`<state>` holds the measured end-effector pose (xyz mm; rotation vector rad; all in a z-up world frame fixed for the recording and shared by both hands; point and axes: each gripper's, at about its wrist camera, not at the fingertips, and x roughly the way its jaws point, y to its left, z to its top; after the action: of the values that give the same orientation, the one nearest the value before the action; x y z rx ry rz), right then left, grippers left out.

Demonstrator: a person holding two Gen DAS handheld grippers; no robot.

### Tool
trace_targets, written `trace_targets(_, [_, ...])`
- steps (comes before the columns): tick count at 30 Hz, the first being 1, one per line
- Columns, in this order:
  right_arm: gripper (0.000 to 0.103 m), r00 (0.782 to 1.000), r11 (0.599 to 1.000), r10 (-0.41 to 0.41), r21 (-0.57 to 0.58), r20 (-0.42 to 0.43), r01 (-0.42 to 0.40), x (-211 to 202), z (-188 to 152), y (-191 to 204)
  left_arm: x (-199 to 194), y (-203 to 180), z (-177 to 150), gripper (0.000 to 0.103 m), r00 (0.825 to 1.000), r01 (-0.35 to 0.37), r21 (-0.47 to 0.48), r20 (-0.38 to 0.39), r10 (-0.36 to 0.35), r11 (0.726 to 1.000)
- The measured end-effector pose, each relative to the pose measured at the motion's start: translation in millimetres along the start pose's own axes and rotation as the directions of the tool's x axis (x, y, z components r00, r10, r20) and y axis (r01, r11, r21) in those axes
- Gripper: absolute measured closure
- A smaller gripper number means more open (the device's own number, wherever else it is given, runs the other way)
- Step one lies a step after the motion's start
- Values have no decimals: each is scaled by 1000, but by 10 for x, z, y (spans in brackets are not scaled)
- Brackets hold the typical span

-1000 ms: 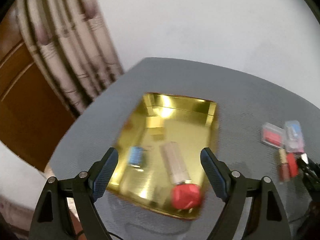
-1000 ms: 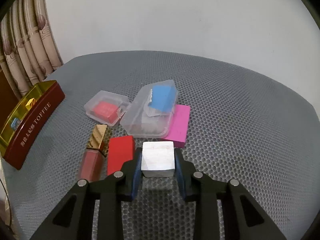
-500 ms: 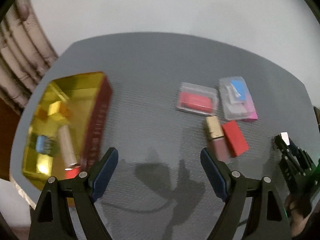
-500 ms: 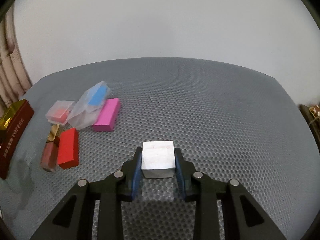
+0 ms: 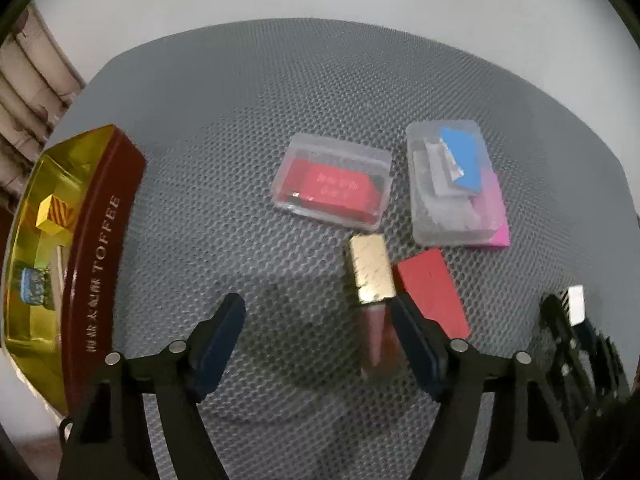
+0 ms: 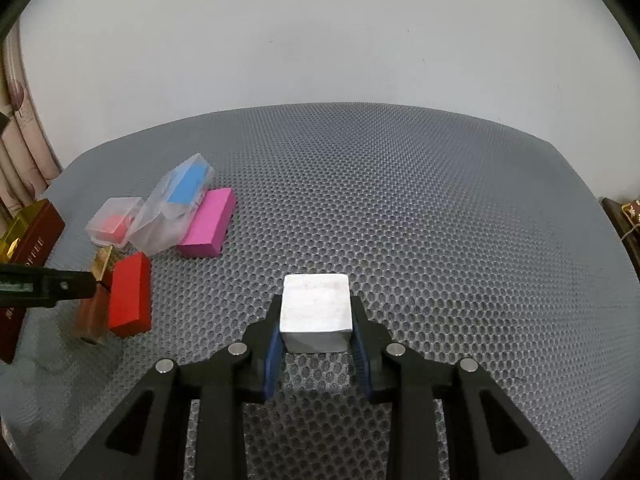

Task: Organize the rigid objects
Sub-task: 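Grasp the gold-capped pink lipstick with the left tool, then carry the lipstick with the left tool into the tray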

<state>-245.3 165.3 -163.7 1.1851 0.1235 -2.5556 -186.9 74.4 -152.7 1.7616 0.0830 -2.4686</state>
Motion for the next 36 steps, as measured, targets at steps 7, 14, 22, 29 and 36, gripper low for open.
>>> trace_targets(7, [73, 1000, 1000, 15, 13, 0, -15, -75, -74, -146, 53, -134, 70, 44, 1000, 25, 5, -7, -25, 1000])
trace_targets(14, [73, 1000, 999, 26, 25, -8, -26, -59, -131, -168, -3, -161, -18, 45, 1000, 10, 12, 3, -11, 1000])
trace_targets(22, [73, 1000, 999, 23, 24, -9, -23, -87, -91, -110, 68, -255, -20, 45, 1000, -7, 14, 4, 7, 1000])
trace_targets(29, [72, 1000, 999, 29, 29, -8, -29, -148, -104, -188, 168, -359, -42, 70, 1000, 3, 1, 7, -3, 1000])
trace_targets(36, [72, 1000, 999, 26, 27, -9, -25, -149, -107, -160, 141, -365, -15, 86, 999, 53, 10, -11, -53, 999])
